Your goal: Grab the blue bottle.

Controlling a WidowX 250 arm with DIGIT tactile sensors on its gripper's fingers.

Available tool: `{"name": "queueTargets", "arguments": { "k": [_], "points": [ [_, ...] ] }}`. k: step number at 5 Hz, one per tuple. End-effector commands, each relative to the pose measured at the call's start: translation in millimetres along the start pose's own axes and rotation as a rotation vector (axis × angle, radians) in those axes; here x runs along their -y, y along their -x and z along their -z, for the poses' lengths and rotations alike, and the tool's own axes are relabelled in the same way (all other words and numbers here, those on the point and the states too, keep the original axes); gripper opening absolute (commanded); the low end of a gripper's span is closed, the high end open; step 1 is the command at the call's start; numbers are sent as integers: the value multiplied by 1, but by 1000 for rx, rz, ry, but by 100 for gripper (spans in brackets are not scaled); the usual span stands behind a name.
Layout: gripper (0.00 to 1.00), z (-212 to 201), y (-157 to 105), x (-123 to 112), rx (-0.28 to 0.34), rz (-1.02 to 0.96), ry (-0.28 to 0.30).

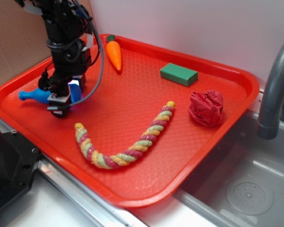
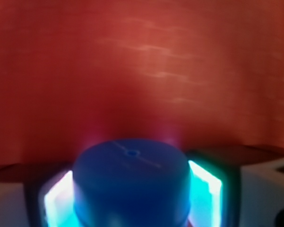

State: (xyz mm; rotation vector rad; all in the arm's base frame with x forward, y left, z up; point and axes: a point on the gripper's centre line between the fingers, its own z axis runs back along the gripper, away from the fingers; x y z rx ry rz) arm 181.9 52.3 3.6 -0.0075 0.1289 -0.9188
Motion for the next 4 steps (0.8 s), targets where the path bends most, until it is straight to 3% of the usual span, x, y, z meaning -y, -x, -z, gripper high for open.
{"name": "queueTargets", "arguments": {
  "k": [1,2,4],
  "points": [
    [0,-37,2,16,-53,-253,25],
    [0,-88,-24,33,-54,-515,-27],
    [0,-189,-24,53,22,-688,-30]
  ]
}}
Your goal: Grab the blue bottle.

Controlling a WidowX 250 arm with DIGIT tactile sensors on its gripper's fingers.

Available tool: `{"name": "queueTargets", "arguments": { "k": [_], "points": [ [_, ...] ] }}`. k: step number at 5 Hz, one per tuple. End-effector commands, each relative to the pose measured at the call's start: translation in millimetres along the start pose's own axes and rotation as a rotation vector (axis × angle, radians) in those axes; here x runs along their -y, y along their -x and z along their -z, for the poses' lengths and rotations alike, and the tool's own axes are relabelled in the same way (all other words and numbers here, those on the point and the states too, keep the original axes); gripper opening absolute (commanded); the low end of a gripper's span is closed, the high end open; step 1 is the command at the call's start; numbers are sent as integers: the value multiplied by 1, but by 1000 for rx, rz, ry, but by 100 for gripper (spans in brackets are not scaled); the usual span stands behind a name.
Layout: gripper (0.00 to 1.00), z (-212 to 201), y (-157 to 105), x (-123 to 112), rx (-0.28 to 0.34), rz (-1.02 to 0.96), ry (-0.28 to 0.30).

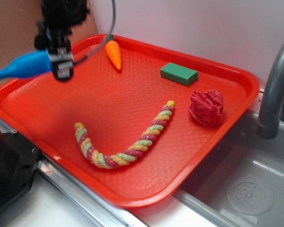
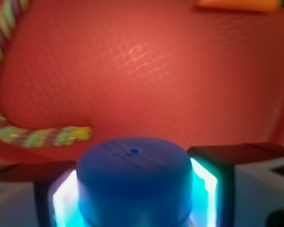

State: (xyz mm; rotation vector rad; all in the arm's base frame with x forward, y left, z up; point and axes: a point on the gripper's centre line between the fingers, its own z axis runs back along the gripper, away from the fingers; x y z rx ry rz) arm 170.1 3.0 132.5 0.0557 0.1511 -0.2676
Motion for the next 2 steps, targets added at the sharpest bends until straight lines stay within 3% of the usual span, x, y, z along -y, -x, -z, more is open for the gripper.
{"name": "queueTargets", "arguments": {
  "k": [1,2],
  "points": [
    [0,-101,5,7,109,-33,8],
    [0,-104,3,6,126,-29,15]
  ]
}}
